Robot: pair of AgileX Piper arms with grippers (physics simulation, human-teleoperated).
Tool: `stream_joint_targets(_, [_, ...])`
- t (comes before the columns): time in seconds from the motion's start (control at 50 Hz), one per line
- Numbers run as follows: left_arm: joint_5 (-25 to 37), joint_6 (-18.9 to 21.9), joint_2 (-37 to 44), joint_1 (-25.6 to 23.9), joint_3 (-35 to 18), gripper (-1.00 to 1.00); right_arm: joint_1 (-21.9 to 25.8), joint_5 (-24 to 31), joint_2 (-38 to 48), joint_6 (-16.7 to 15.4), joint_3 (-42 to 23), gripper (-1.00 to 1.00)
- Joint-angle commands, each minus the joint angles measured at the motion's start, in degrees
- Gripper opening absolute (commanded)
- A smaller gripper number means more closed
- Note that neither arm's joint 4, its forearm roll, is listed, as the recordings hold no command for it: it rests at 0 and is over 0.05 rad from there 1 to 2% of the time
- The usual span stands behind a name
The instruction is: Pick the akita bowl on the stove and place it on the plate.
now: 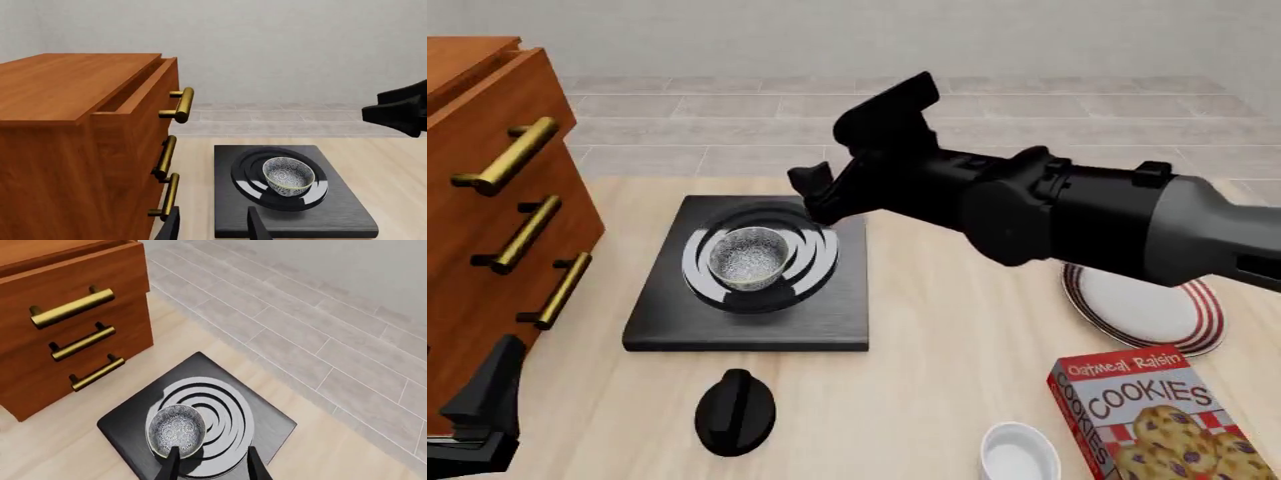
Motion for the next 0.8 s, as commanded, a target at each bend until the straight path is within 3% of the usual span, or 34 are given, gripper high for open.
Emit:
stream_joint_targets(0.02, [0.0, 0.0, 0.0, 0.0, 0.0, 1.0, 0.91, 1.62, 3.82, 0.88, -4.05, 1.0])
stream_joint_targets(0.16, [0.0, 0.0, 0.0, 0.0, 0.0, 1.0, 0.54, 2.5, 6.42, 2.42, -6.5, 1.0])
stream_joint_targets(0.8, [0.0, 0.0, 0.0, 0.0, 0.0, 1.0, -0.97, 2.22, 15.56, 2.78, -12.13, 1.0])
